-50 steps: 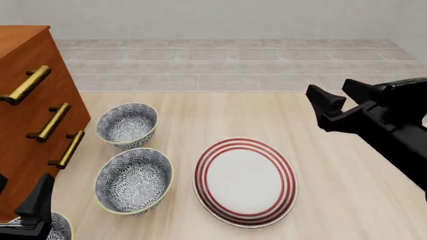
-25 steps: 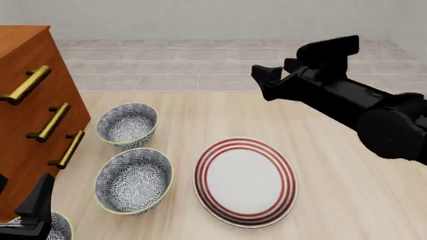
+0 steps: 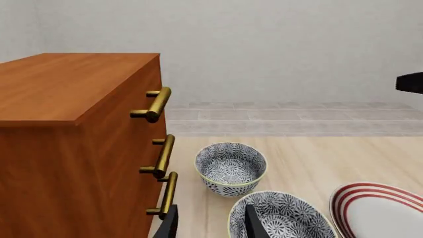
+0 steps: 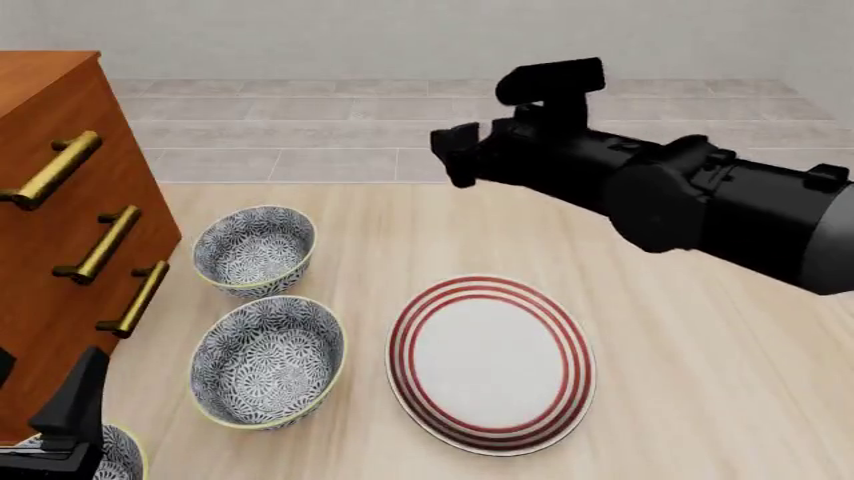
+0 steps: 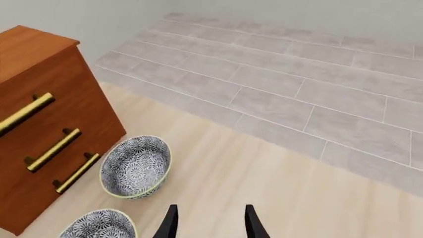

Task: Pick up the bowl and put it in the front on the plate.

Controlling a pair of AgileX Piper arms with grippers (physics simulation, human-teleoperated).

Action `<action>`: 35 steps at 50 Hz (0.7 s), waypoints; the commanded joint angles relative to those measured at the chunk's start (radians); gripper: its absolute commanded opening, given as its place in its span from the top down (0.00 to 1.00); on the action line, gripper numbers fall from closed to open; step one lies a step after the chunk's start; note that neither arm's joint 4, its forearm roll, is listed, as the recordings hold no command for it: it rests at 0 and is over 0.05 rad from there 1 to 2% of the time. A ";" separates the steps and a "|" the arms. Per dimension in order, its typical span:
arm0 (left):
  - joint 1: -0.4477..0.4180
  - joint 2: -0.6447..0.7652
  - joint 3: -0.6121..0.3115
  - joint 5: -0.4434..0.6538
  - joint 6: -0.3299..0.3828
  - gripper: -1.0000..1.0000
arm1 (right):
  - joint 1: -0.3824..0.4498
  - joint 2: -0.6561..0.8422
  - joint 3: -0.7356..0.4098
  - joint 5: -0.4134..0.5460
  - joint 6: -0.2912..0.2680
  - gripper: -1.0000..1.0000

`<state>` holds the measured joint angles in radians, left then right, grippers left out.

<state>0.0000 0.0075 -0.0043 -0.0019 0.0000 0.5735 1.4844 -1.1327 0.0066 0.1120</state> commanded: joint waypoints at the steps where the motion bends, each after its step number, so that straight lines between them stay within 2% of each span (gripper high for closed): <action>1: 0.000 0.000 0.000 0.000 0.000 0.00 | 0.032 0.105 -0.132 0.068 0.048 0.00; 10: 0.000 0.000 0.000 0.000 0.000 0.00 | 0.049 0.184 -0.258 0.137 0.061 0.00; 15: 0.000 0.000 0.000 0.000 0.000 0.00 | 0.058 0.233 -0.311 0.170 0.085 0.00; 18: 0.000 0.000 0.000 0.000 0.000 0.00 | 0.054 0.268 -0.353 0.202 0.081 0.00; 19: 0.000 0.000 0.000 0.000 0.000 0.00 | 0.053 0.280 -0.370 0.215 0.064 0.00; 21: 0.000 0.000 0.000 0.000 0.000 0.00 | 0.056 0.296 -0.388 0.225 0.092 0.00; 23: 0.000 0.000 0.000 0.000 0.000 0.00 | 0.058 0.308 -0.410 0.238 0.070 0.00; 35: 0.000 0.000 0.000 0.000 0.000 0.00 | 0.046 0.420 -0.552 0.307 0.084 0.00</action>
<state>0.0000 0.0075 -0.0043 -0.0019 0.0000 0.6232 1.8151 -1.5700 0.2538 0.1839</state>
